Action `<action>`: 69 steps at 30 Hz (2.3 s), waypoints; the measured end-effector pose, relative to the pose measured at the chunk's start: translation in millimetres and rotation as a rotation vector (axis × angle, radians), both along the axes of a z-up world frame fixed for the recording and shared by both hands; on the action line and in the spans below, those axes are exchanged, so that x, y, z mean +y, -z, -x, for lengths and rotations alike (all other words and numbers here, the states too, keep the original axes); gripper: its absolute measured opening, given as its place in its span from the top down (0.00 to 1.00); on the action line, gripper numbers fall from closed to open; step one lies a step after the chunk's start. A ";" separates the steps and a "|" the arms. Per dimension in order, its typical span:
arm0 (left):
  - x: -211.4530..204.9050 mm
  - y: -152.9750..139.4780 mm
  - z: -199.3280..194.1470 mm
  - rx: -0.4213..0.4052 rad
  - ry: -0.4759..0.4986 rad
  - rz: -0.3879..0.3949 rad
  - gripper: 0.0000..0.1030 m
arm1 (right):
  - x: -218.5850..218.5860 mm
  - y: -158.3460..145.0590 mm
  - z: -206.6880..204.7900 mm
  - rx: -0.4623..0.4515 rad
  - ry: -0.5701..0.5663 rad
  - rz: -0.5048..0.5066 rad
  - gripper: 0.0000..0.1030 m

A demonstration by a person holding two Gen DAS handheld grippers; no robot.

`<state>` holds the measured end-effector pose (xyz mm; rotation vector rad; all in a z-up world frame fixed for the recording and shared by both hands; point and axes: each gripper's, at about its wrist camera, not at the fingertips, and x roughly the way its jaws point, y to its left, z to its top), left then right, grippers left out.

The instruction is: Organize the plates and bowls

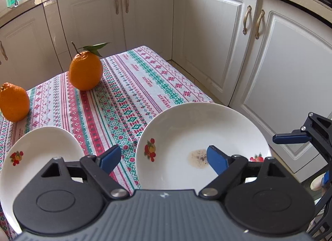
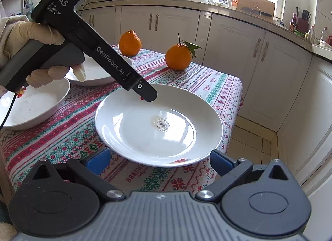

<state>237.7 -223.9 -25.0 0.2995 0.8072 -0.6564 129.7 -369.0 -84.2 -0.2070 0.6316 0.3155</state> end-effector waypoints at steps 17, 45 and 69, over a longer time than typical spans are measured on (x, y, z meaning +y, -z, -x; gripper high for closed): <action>73.7 -48.5 114.7 -0.199 -0.001 0.018 0.06 | 53.8 -38.6 47.0 -0.060 0.162 -0.032 0.00; 196.5 -0.5 187.0 -0.103 -0.161 -0.078 0.04 | 121.4 -26.5 39.9 0.038 -0.061 -0.101 0.00; 200.4 32.6 174.5 -0.036 -0.215 -0.074 0.07 | 155.4 -33.7 -29.5 0.154 -0.348 -0.161 0.02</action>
